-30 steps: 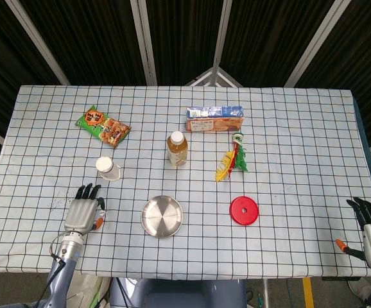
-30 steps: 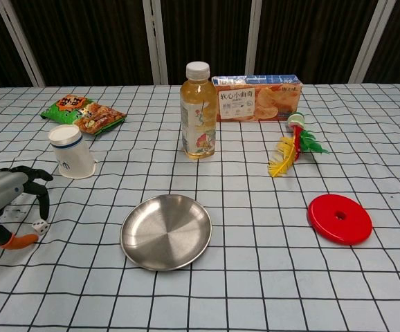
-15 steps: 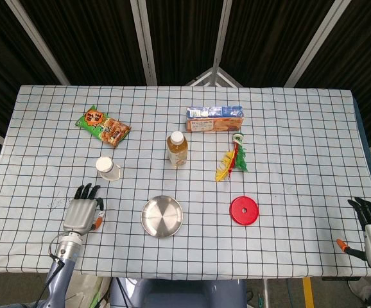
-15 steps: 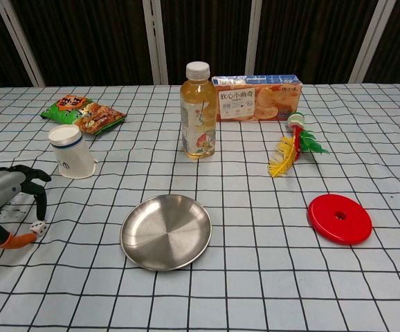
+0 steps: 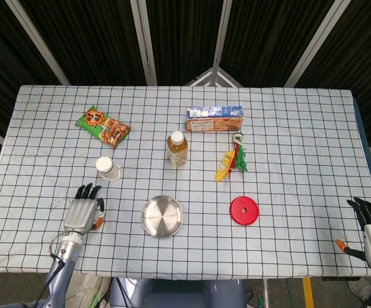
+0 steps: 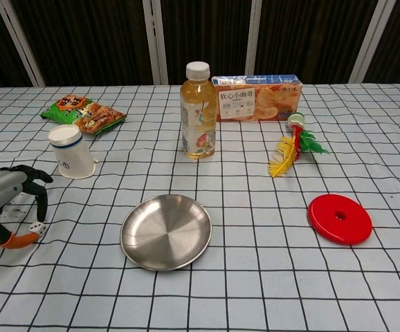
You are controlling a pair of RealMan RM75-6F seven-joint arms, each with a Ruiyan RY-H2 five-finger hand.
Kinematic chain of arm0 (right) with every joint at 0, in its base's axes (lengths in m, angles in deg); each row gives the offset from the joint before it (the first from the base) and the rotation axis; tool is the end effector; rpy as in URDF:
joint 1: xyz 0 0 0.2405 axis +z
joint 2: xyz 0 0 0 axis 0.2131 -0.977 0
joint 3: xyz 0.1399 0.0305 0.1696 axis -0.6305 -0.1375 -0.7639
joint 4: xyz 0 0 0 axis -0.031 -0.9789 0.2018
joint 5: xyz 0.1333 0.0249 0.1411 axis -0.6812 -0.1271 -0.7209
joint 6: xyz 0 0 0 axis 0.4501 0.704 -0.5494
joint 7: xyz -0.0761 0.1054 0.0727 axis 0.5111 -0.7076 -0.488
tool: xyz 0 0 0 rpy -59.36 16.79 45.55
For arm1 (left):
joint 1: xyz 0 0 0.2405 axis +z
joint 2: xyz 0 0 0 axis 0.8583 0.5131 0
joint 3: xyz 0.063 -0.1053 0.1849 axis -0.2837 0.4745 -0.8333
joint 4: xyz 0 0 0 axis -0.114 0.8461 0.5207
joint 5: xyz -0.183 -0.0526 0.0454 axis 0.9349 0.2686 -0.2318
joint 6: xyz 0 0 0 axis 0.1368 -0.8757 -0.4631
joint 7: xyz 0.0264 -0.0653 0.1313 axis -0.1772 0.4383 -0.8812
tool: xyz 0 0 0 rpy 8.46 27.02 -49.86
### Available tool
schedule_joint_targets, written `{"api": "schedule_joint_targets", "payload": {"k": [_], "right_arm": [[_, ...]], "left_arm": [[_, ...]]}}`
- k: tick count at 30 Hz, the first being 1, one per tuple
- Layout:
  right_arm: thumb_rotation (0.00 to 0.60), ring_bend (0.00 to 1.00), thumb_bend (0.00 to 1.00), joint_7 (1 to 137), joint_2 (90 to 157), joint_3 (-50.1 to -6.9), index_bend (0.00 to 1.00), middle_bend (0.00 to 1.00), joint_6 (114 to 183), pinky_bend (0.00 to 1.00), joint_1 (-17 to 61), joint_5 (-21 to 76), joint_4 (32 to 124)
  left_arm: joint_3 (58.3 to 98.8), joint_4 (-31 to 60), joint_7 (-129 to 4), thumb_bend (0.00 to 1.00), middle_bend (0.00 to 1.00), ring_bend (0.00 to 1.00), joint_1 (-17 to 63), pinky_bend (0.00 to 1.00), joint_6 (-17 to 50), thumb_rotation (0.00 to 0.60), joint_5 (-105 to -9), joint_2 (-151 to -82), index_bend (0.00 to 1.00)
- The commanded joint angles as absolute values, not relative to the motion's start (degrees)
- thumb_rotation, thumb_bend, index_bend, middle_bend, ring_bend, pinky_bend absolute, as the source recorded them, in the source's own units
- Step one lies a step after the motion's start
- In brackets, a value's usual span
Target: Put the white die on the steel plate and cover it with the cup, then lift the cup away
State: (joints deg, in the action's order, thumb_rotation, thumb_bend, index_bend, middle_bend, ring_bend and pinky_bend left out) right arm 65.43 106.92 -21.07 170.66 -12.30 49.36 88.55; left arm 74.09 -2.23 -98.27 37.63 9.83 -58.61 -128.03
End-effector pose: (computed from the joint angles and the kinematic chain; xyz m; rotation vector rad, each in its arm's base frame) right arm -0.3111 -0.1579 0.1606 1.2996 -0.9438 0.8430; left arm -0.2014 0.2306 -0.0155 -1.6323 -1.0133 -0.6504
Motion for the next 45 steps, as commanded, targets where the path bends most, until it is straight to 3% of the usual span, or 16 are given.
{"api": "schedule_joint_targets", "payload": {"k": [1,13,26,35,45], "right_arm": [[0.6,0.13,0.06,65.45,106.95,-21.11,0.17,0.14,170.7,0.0,-12.31,49.32,88.53],[0.6,0.13,0.06,65.44,106.86,-21.11,0.17,0.14,170.74,0.0,-12.34,49.33,88.7],[0.6,0.13,0.06,65.31,106.76,-21.13,0.17,0.14,170.99,0.0,-12.38,49.58,89.03],[0.6,0.13,0.06,64.88,106.4,-21.23,0.17,0.14,171.62,0.0,-12.66,49.64,89.54],[0.6,0.13,0.06,63.74,105.79,-21.63,0.17,0.14,172.26,0.0,-12.96,49.37,89.63]], "left_arm": [[74.08,-2.09,-98.34,0.42,0.13,0.0,37.67,0.05,9.58,0.6,-58.72,-128.05,0.56],[74.26,-2.18,-97.13,0.45,0.13,0.0,37.84,0.05,9.12,0.6,-59.3,-128.04,0.56],[73.46,-8.72,-86.33,0.46,0.14,0.0,38.52,0.05,6.63,0.6,-69.16,-124.82,0.57],[75.94,-11.03,-83.97,0.46,0.14,0.0,34.65,0.05,13.21,0.6,-67.32,-126.64,0.57],[79.88,-6.01,-85.9,0.45,0.14,0.0,28.14,0.05,20.32,0.6,-63.9,-133.66,0.57]]}}
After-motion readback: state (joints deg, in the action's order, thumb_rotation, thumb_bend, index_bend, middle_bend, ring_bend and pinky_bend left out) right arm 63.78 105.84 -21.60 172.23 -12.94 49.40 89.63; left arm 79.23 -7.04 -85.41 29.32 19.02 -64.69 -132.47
